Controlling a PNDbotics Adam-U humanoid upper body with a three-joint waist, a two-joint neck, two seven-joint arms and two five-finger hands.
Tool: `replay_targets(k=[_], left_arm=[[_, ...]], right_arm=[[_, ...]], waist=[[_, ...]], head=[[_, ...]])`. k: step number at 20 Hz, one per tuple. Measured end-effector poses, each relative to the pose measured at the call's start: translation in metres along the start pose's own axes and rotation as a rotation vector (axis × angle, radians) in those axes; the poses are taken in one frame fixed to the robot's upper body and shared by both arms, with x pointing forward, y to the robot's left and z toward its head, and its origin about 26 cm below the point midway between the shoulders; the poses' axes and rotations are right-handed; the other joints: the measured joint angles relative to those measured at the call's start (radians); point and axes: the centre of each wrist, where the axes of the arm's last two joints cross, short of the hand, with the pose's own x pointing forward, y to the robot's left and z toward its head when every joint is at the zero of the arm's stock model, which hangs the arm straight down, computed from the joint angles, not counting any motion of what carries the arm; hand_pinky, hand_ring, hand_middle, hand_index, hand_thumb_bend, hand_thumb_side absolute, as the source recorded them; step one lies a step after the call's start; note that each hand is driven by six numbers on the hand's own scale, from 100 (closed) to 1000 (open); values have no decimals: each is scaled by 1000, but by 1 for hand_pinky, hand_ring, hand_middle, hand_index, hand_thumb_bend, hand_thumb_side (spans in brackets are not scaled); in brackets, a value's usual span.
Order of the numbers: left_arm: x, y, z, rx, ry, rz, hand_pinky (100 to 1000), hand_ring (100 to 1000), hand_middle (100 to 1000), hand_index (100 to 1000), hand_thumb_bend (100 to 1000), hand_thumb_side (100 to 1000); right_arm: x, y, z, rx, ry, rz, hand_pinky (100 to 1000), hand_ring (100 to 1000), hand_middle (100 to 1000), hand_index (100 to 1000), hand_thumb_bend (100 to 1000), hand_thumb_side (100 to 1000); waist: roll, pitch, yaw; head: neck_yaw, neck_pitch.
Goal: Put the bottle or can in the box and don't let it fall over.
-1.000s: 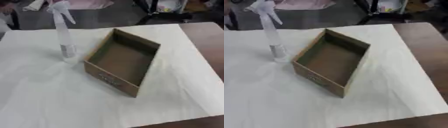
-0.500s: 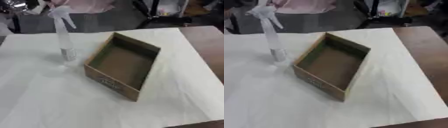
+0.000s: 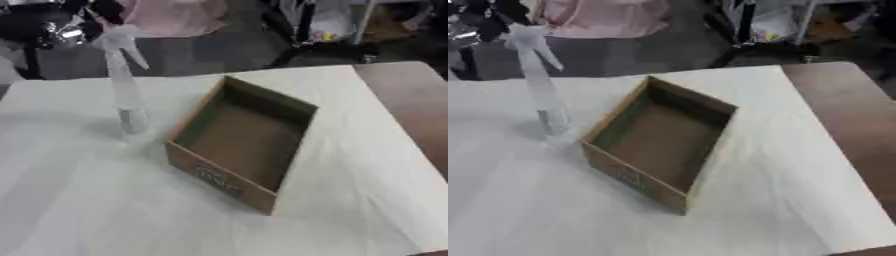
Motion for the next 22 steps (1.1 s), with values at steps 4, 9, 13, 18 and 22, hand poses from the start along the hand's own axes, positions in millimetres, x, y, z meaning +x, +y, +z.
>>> replay_targets(k=[4, 9, 13, 18, 22], left_arm=[[-1, -2, -3, 4, -7, 6, 774, 904, 805, 964, 100, 798], [-2, 1, -3, 15, -5, 2, 780, 907, 814, 966, 100, 795], [-2, 3, -4, 23, -1, -11, 775, 903, 807, 965, 100, 791], [3, 14, -2, 59, -28, -6, 738, 885, 789, 961, 100, 762], [8, 25, 3, 92, -53, 11, 726, 881, 786, 960, 100, 747]], right_arm=[[0, 0, 0, 8, -1, 0, 796, 1000, 773, 896, 100, 374], [0, 0, -1, 12, -5, -1, 797, 1000, 773, 896, 100, 381], [1, 0, -2, 17, -9, -1, 797, 1000, 773, 897, 100, 383], [0, 0, -2, 20, -8, -1, 797, 1000, 773, 897, 100, 388], [-1, 0, 0, 21, -2, 0, 797, 1000, 773, 898, 100, 390]], waist=[[2, 5, -4], [4, 14, -5], [5, 21, -7], [5, 29, -4], [6, 32, 3]], head=[[-1, -1], [-1, 0], [-1, 0], [-1, 5], [-6, 7]])
